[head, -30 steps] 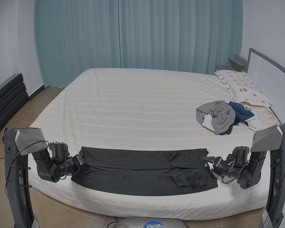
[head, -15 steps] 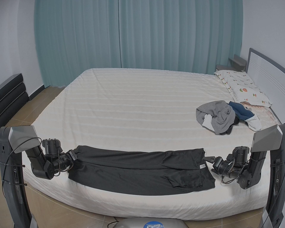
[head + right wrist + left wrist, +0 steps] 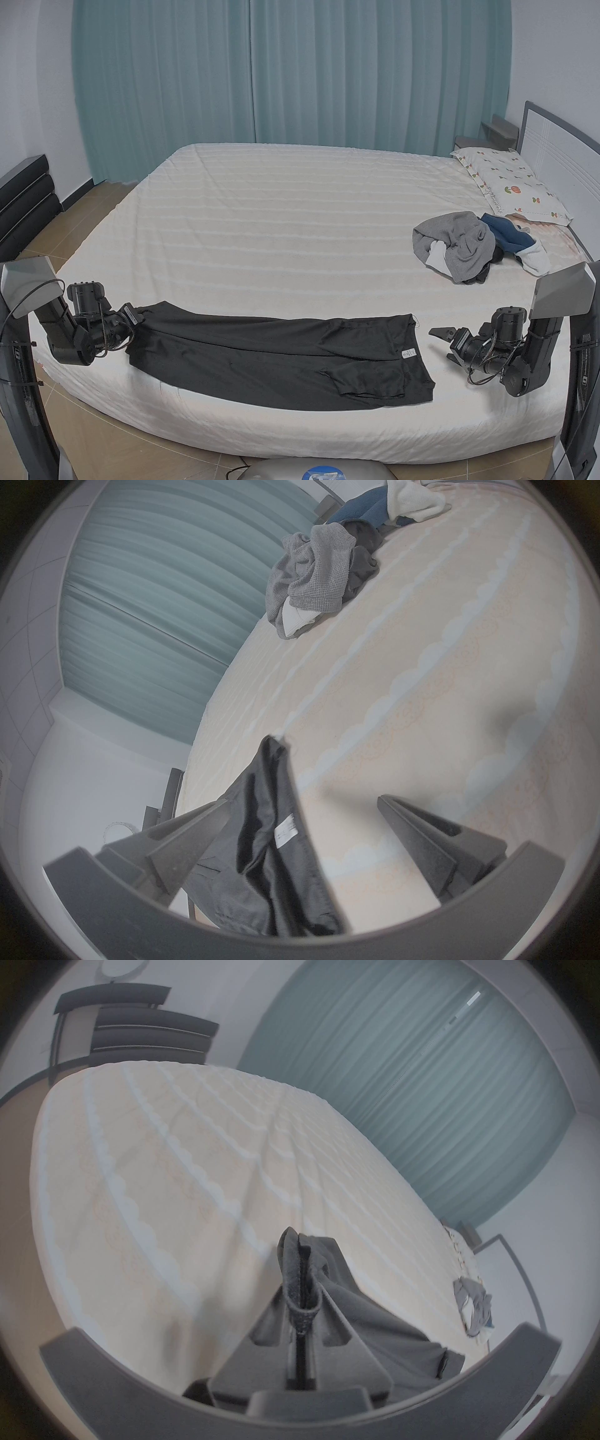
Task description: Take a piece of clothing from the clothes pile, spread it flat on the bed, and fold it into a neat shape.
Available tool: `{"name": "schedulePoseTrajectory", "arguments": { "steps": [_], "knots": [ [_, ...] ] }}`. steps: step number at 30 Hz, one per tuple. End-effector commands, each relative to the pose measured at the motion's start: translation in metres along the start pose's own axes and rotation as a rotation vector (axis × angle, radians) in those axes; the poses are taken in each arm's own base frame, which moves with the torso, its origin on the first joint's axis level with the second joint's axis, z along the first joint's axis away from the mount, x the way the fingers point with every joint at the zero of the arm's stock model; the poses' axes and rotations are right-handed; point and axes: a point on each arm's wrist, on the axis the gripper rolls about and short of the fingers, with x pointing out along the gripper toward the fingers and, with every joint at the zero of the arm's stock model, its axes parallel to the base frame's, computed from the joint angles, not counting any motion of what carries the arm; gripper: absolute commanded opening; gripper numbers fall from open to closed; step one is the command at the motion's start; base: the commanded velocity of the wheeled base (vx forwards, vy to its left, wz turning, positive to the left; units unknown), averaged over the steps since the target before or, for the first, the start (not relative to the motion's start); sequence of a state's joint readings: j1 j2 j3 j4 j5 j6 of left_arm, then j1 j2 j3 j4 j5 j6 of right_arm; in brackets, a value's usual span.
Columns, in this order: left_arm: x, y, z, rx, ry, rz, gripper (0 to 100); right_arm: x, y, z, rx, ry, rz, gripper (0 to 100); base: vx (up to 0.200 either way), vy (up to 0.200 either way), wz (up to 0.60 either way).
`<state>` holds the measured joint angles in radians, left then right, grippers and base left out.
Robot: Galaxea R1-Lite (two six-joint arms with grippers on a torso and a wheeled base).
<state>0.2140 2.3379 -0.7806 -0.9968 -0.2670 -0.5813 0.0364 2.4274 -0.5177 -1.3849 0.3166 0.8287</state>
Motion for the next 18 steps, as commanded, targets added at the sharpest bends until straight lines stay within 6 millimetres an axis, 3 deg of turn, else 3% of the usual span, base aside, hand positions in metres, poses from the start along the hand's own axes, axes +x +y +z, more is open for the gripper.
{"name": "schedulePoseTrajectory", "arguments": {
  "steps": [1, 8, 18],
  "knots": [
    [-0.004, -0.002, 0.021, -0.033, -0.051, -0.014, 0, 0.000, 0.000, 0.000, -0.001, -0.001, 0.001, 100, 0.000, 0.000, 0.00],
    [0.001, -0.004, 0.033, -0.133, -0.074, -0.028, 0, 0.000, 0.001, -0.001, -0.004, 0.002, 0.001, 100, 0.000, 0.000, 0.00],
    [0.002, -0.004, 0.031, -0.140, -0.064, -0.024, 0, 0.001, 0.001, -0.002, -0.004, 0.003, -0.001, 100, -0.020, 0.000, 0.00]
  ]
}}
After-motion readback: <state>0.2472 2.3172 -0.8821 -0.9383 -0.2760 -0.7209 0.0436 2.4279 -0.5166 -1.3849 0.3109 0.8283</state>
